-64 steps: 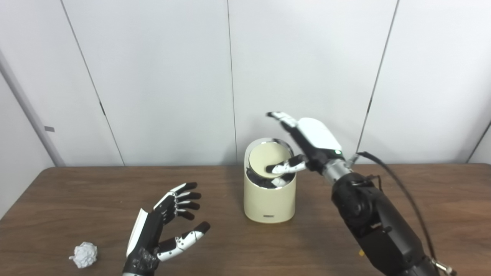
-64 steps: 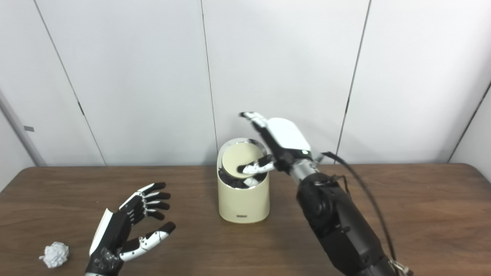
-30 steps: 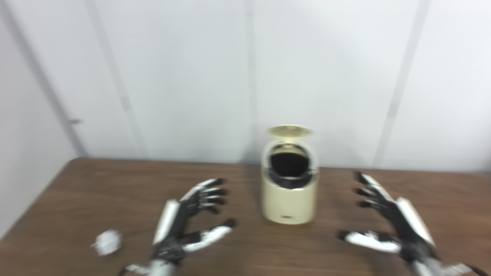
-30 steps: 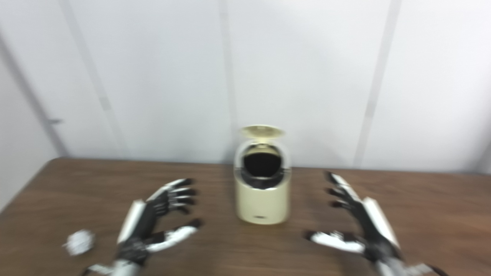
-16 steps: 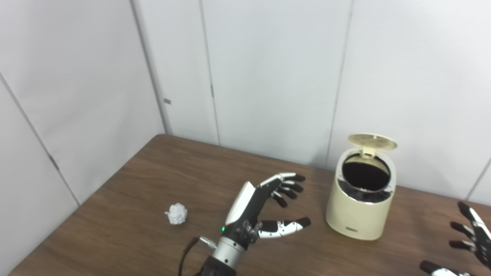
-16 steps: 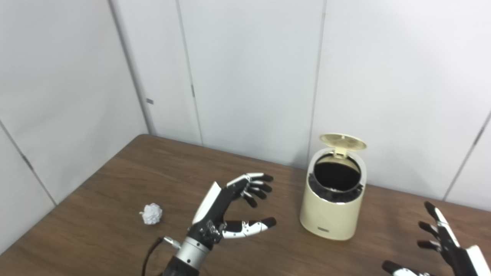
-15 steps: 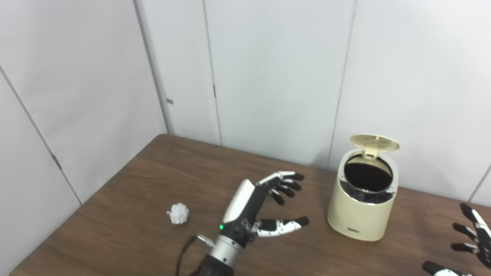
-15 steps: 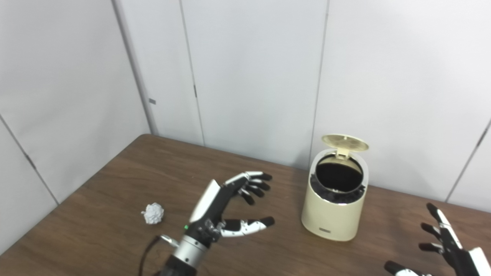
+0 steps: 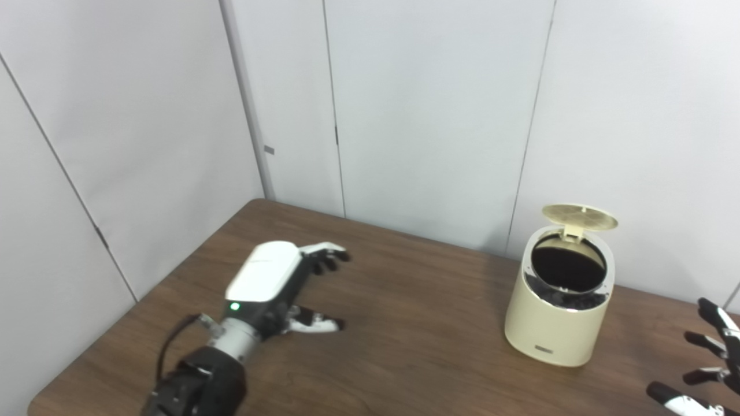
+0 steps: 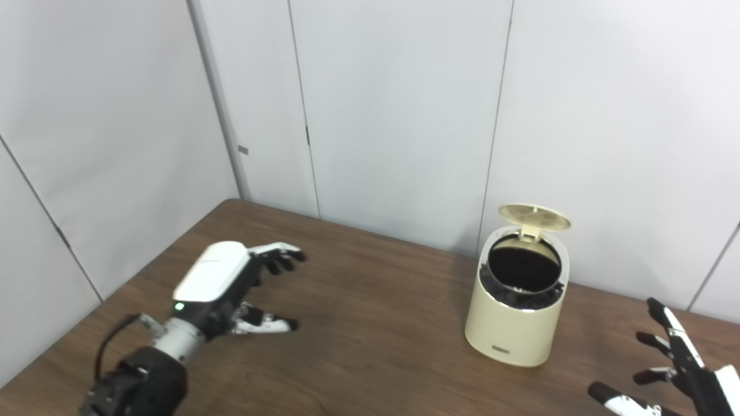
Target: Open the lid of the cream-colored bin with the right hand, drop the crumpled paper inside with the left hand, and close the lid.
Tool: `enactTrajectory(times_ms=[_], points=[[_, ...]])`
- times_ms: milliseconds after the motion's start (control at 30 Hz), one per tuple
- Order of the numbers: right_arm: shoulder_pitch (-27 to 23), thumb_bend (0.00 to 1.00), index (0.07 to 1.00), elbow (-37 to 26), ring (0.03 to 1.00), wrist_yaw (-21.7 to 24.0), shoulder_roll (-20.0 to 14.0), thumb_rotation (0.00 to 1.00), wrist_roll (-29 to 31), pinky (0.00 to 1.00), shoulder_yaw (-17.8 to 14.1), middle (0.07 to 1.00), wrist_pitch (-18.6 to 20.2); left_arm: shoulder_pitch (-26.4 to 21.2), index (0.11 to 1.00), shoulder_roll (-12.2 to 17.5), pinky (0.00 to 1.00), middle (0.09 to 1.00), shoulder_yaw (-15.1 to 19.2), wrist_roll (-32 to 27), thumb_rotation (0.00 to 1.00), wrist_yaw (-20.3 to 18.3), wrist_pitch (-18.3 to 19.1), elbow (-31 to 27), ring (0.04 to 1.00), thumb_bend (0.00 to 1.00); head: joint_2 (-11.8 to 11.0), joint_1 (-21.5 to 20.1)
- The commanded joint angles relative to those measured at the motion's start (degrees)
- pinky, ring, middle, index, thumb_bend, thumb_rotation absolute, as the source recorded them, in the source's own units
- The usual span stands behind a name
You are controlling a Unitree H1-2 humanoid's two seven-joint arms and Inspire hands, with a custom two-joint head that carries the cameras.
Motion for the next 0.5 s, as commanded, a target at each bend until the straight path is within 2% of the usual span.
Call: enactTrajectory(times_ms=[0,100,200,333,467], points=[[-2.1,0.90,0.950,-1.8,0.851,0.1,-0.9,0.51,-0.1,0.54,-0.1,0.960,-0.9,-0.3,0.760,3.2,0.52,0.723,1.3,3.4,0.19,-0.9,0.5,-0.8,0.691,0.84,0.0,0.2],[-2.0,0.90,0.959,-1.8,0.855,0.3,-1.0,0.52,-0.5,0.51,0.1,0.966,-0.8,0.0,0.763,4.7,0.50,0.726,1.7,8.2,0.19,-2.3,0.9,0.2,0.660,0.87,0.0,0.2],[-2.0,0.88,0.964,-1.8,0.863,0.3,-0.8,0.50,-0.5,0.51,0.3,0.972,-1.0,0.0,0.724,5.6,0.45,0.682,1.7,12.3,0.18,-2.6,0.8,1.8,0.587,0.91,0.0,0.4],[-1.9,0.87,0.973,-1.9,0.867,0.2,-0.6,0.49,-0.6,0.51,0.5,0.977,-1.0,-0.4,0.689,6.3,0.47,0.661,1.9,14.2,0.18,-4.0,0.7,3.5,0.579,0.93,0.1,0.3],[-1.9,0.87,0.980,-2.0,0.866,0.2,-0.5,0.48,-0.5,0.51,0.5,0.982,-1.0,-1.4,0.685,7.1,0.48,0.659,1.4,15.5,0.19,-7.3,0.7,4.6,0.582,0.92,0.4,0.2]])
